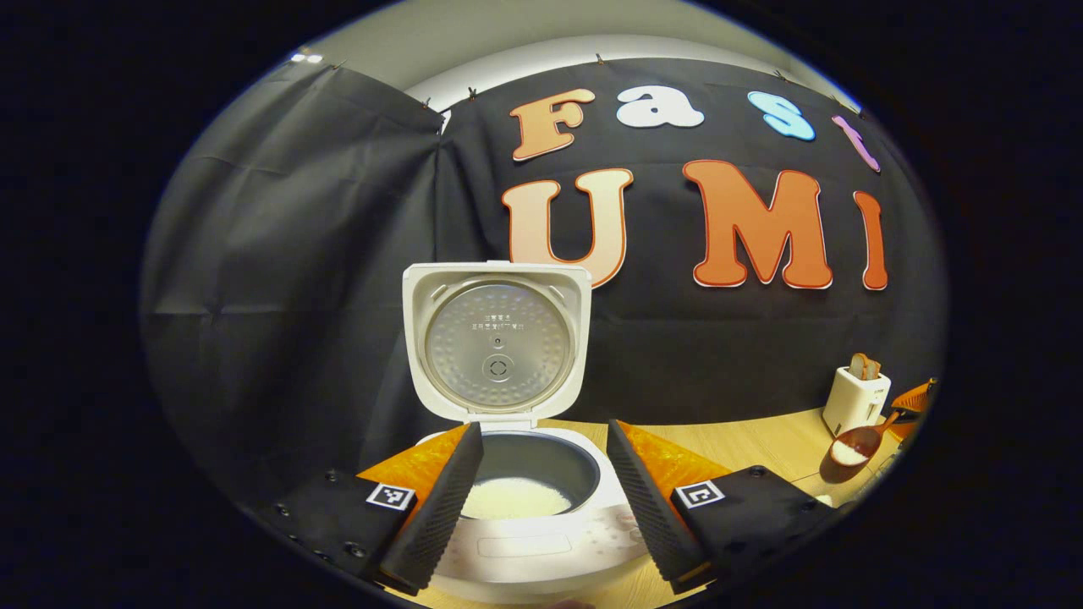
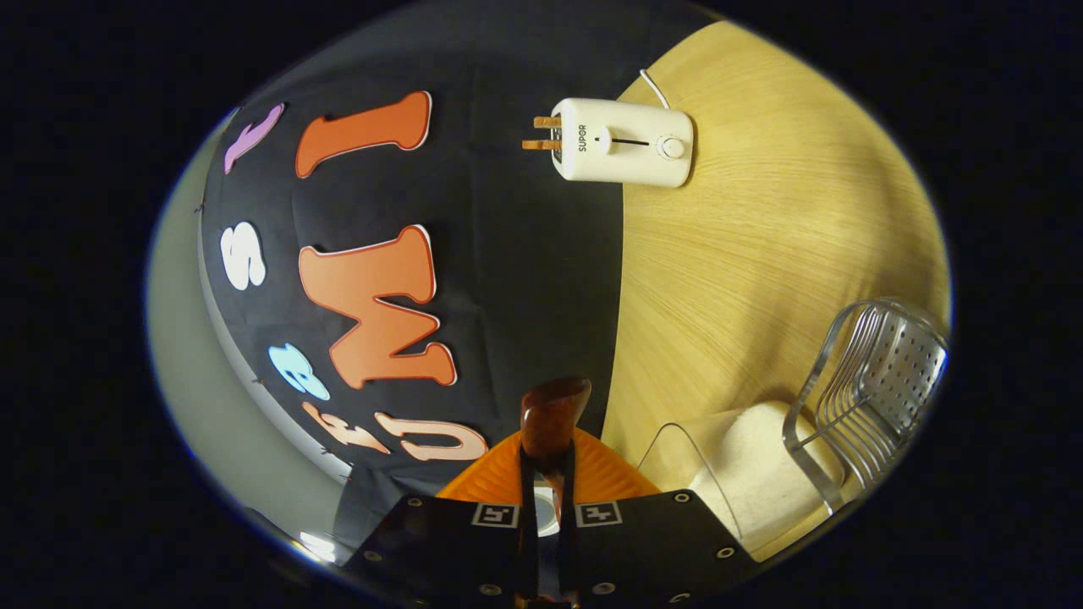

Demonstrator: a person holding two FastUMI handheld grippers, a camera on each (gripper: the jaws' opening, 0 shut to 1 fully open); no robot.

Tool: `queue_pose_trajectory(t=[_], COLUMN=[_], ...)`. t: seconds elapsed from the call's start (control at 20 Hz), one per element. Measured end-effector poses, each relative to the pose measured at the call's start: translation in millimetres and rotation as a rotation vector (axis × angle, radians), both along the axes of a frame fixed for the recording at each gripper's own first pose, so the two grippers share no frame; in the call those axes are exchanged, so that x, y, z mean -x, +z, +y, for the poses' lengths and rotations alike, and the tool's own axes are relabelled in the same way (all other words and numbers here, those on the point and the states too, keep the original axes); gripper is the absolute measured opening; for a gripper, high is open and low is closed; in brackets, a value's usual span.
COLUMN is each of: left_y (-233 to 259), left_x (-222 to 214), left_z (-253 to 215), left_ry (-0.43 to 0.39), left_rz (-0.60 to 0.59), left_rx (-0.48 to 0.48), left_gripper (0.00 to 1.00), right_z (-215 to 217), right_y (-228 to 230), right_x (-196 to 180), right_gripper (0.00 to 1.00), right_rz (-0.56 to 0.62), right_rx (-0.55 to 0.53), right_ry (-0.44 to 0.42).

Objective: Close the left gripper, press the button to open the rice cooker; take a wooden spoon from the chopstick holder with the right hand, scoop a spoonful of rice and pour it into the rice cooker, then put the wooden spoon back into the chopstick holder.

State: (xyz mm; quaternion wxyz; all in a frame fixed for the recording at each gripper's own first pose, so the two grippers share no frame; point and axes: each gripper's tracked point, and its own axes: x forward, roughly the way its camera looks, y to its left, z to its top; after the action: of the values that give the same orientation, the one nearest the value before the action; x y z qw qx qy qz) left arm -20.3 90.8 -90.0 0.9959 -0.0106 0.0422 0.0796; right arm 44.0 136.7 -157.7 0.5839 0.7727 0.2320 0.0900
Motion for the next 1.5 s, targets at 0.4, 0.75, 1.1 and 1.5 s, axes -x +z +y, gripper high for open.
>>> queue_pose_trajectory(t=[0.4,0.75,1.1,1.5], left_y=[-8,-7,2,-3], left_x=[-5,-3,12,36], left_z=[2,7,29,67], left_ry=[0.01,0.019,0.065,0.142], left_rz=[0.019,0.015,-0.008,-0.003], left_rx=[0.004,-0.009,-0.034,-0.025], left_gripper=[0.96,0.93,0.95,0.93], right_z=[-3,3,30,107], right_y=[-3,-3,37,79], right_x=[-10,-17,-36,-67], right_gripper=[0.1,0.1,0.1,0.1], right_rz=[0.017,0.035,-0.021,-0.05], right_rx=[-0.184,-0.148,-0.119,-0.082], right_ry=[-0.011,-0.01,0.029,0.12])
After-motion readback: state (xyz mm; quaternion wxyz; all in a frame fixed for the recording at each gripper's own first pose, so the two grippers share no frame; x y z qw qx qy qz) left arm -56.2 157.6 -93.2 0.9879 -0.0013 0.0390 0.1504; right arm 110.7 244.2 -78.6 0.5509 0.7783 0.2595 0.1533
